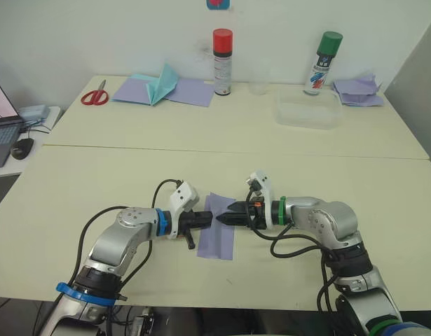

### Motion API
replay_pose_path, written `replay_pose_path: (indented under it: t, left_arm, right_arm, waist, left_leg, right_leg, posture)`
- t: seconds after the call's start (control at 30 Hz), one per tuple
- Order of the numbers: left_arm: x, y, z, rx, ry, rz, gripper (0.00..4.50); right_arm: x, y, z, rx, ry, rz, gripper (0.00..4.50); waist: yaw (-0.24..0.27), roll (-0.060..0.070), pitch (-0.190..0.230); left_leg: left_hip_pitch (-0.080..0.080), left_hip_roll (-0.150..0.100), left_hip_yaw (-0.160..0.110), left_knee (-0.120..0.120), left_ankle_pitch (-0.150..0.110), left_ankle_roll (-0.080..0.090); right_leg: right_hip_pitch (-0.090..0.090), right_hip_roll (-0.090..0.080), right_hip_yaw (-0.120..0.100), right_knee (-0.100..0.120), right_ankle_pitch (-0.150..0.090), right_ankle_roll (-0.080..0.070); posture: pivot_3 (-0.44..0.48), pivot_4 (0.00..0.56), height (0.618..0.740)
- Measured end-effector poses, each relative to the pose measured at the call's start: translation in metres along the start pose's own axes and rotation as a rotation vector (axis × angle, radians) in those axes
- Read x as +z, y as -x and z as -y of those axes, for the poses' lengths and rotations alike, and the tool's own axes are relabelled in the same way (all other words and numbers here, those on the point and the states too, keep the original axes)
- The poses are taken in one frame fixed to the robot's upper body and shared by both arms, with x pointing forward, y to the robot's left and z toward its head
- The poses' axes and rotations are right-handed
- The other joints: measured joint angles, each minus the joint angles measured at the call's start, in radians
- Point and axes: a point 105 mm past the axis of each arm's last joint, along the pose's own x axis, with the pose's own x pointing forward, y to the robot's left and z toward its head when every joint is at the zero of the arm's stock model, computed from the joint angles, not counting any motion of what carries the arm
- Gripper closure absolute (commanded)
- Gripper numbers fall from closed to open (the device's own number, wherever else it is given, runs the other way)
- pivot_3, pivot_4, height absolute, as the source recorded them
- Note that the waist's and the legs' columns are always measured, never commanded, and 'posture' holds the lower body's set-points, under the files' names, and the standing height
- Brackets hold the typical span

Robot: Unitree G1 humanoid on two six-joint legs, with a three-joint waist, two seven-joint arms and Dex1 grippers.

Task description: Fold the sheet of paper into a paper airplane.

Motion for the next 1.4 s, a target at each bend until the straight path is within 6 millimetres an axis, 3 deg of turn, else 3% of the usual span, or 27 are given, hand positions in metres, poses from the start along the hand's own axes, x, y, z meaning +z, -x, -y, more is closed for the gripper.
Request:
replay_pose_path:
  t: [0.23,0.43,0.53,0.77,0.8,1.03,1.23,1.4]
  left_arm:
    - [0.003,-0.004,0.002,-0.012,-0.011,0.002,4.5]
    - [0.002,-0.009,0.006,-0.031,-0.01,0.002,4.5]
    - [0.003,-0.009,0.005,-0.029,-0.017,0.001,4.5]
    - [0.007,-0.01,0.004,-0.025,-0.034,0.002,4.5]
    - [0.007,-0.01,0.004,-0.025,-0.035,0.002,4.5]
    - [-0.005,-0.004,0.004,-0.008,-0.069,-0.057,4.5]
    - [-0.007,-0.002,0.004,0.004,-0.11,-0.08,4.5]
    - [-0.006,-0.007,0.002,0.004,-0.168,-0.087,4.5]
  right_arm:
    - [0.003,0.004,-0.006,0.014,-0.157,-0.012,1.08]
    - [-0.003,0.009,0.002,-0.046,-0.114,-0.063,1.08]
    - [-0.006,0.01,0.005,-0.069,-0.048,-0.078,1.69]
    - [-0.007,0.012,0.011,-0.091,0.028,-0.077,4.3]
    - [-0.007,0.012,0.011,-0.094,0.026,-0.076,4.48]
    - [-0.003,0.014,0.011,-0.088,-0.117,-0.029,4.48]
    - [-0.004,0.025,0.015,-0.122,-0.279,0.011,4.48]
    - [-0.003,0.033,0.021,-0.164,-0.316,0.05,4.48]
  waist:
    - [0.0,0.0,0.0]
    - [-0.001,0.0,0.0]
    - [-0.001,0.0,0.0]
    - [0.0,0.0,0.0]
    - [0.0,0.0,0.0]
    - [-0.001,0.0,0.0]
    - [0.0,0.0,0.0]
    - [0.002,0.0,-0.001]
  left_leg:
    - [-0.001,0.0,-0.001,0.0,0.0,0.0]
    - [-0.002,-0.001,-0.002,0.0,0.0,0.0]
    - [-0.002,-0.001,-0.003,0.0,0.0,0.0]
    - [-0.002,0.0,-0.003,0.0,0.0,0.0]
    - [-0.002,0.0,-0.003,0.0,0.0,0.0]
    - [-0.001,0.001,-0.003,0.0,0.001,-0.001]
    - [-0.001,0.0,-0.004,0.0,0.001,-0.002]
    - [-0.001,-0.001,-0.005,0.001,0.002,-0.002]
  right_leg:
    - [0.0,0.001,0.0,0.0,0.0,0.0]
    - [0.0,0.002,0.001,0.0,0.0,0.0]
    - [0.0,0.003,0.001,0.0,0.0,0.0]
    - [0.0,0.004,0.001,0.0,0.0,0.0]
    - [0.0,0.004,0.001,0.0,0.0,0.0]
    - [0.0,0.004,0.001,0.0,0.0,0.0]
    - [0.001,0.004,0.001,0.001,0.0,0.0]
    - [0.003,0.004,0.001,0.001,0.0,0.0]
  posture:
    - [0.0,0.15,0.74]
    - [0.0,0.15,0.74]
    - [0.0,0.15,0.74]
    - [0.0,0.15,0.74]
    - [0.0,0.15,0.74]
    - [0.0,0.15,0.74]
    - [0.0,0.15,0.74]
    - [0.0,0.15,0.74]
